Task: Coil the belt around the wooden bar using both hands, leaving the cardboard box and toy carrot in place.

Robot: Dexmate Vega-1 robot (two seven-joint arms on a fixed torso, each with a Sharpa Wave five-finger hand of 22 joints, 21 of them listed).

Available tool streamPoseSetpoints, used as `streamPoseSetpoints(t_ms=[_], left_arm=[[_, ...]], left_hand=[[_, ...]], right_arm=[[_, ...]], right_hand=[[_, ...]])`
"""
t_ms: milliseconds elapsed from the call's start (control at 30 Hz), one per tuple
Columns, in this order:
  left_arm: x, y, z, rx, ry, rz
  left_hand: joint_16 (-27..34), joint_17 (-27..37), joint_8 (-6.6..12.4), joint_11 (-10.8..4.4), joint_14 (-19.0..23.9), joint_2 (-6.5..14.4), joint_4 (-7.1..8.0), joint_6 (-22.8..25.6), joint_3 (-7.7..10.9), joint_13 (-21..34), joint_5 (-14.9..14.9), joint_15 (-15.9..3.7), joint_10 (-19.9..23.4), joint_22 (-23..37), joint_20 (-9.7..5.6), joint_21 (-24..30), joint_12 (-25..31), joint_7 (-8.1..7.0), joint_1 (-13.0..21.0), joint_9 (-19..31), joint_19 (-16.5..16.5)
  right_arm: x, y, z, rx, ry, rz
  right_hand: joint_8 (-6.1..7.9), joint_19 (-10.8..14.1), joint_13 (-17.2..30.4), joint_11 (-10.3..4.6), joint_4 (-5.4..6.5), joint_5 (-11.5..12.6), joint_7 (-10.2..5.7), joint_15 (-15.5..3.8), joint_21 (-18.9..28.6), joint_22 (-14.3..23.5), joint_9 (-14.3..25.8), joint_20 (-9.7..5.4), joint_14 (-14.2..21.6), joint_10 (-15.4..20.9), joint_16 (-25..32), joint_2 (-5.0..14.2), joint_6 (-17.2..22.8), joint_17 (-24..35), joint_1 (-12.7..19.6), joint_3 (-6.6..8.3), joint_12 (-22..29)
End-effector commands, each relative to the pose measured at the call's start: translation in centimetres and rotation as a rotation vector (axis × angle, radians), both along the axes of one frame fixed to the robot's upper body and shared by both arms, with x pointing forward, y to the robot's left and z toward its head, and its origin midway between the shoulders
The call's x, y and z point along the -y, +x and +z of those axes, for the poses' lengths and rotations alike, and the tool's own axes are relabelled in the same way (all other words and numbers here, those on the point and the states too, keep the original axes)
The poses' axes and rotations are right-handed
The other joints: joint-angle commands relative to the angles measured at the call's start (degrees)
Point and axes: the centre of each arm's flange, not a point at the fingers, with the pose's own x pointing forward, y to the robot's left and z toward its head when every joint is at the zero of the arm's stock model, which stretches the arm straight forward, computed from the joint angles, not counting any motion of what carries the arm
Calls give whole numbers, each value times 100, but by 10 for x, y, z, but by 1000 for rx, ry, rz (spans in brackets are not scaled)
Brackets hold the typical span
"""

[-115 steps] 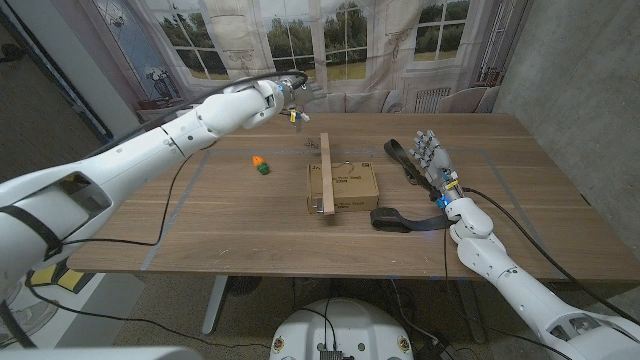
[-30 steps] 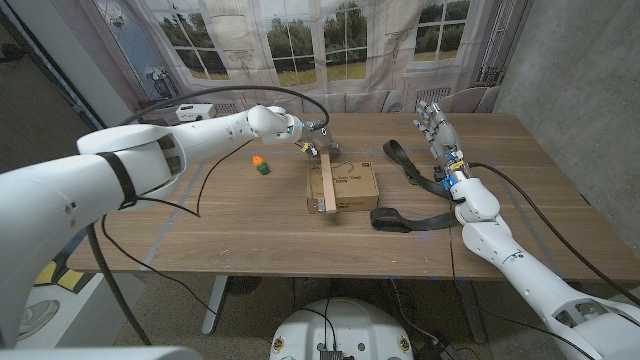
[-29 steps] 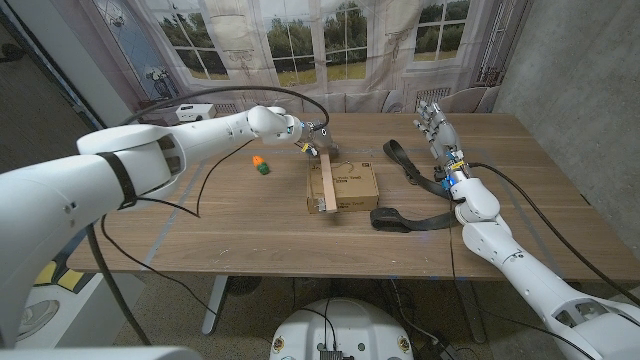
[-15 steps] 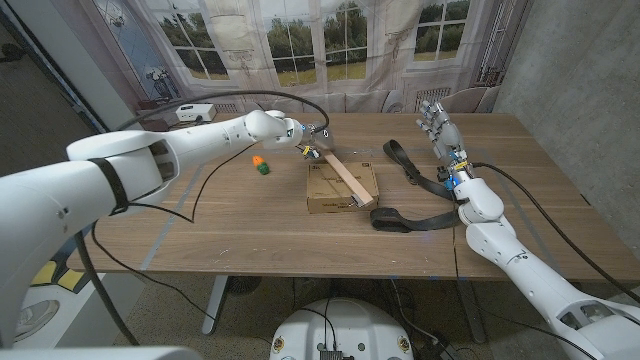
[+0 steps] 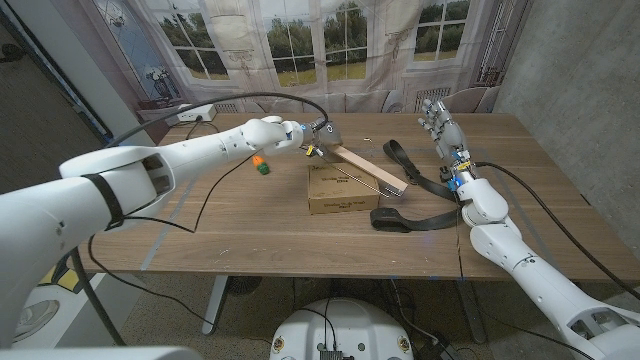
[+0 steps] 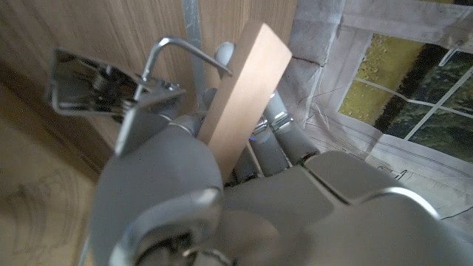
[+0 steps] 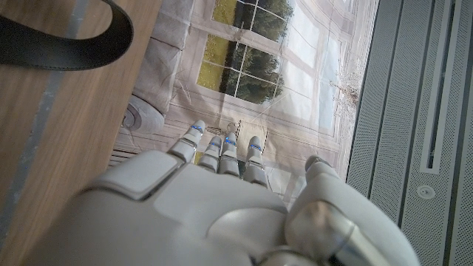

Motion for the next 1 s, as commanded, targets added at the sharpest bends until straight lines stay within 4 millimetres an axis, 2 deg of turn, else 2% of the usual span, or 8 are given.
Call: streamPoseSetpoints(t_ms=[33,233,367,533,800,900,1000], left_arm=[[-2,-12,9,10,-148,5],[-4,-21,13,36,-198,11],[-4,-28,15,54,-228,15],[-4,-34,20,78,-268,20],[-5,-44,31,95,-370,24],[-6,-46,33,89,-413,21],[-7,-47,35,78,-450,14]], left_hand=[[291,1169,118,19,350,-86,159,75,91,312,111,-283,127,69,-260,161,320,18,-219,175,81],[461,1422,180,26,381,-98,227,141,126,329,158,-274,148,99,-253,264,515,32,-315,237,114],[531,1527,249,14,391,-80,236,192,165,334,190,-264,148,115,-247,327,646,85,-357,316,116],[588,1621,316,9,379,-66,229,197,211,335,218,-265,118,116,-260,402,797,85,-395,415,119],[618,1672,411,-11,385,-28,206,208,293,331,245,-260,128,76,-282,515,1038,172,-431,548,173],[763,1819,487,4,483,9,191,207,367,334,251,-258,195,148,-293,660,1217,287,-442,656,223],[860,1910,547,9,500,52,188,198,439,337,248,-256,193,174,-277,770,1339,340,-449,745,310]], right_arm=[[-4,-18,0,14,-34,-40],[-8,-33,-1,14,-70,-103],[-12,-48,-3,13,-114,-174],[-15,-67,-6,-6,-184,-262],[-24,-94,-7,-65,-322,-348],[-27,-102,-7,-83,-374,-365],[-30,-110,-7,-106,-421,-382]], right_hand=[[10,41,9,17,-10,56,12,0,34,25,11,38,26,29,29,8,47,19,-15,38,26],[38,69,7,20,-62,64,26,-22,42,23,11,15,79,77,41,71,125,7,72,101,38],[74,201,3,5,-316,50,55,1,80,24,10,-3,349,212,112,161,262,-9,433,294,66],[105,300,2,-26,-485,14,88,-14,109,30,10,-2,541,300,157,187,420,-9,651,400,78],[111,307,2,-33,-557,-1,93,-18,107,33,11,1,566,341,154,216,476,-7,752,454,83],[112,314,2,-39,-603,-10,92,-20,106,34,13,9,590,390,155,237,508,-5,817,488,94],[117,323,2,-32,-625,-15,85,-47,108,35,13,10,622,413,164,248,538,-3,848,505,98]])
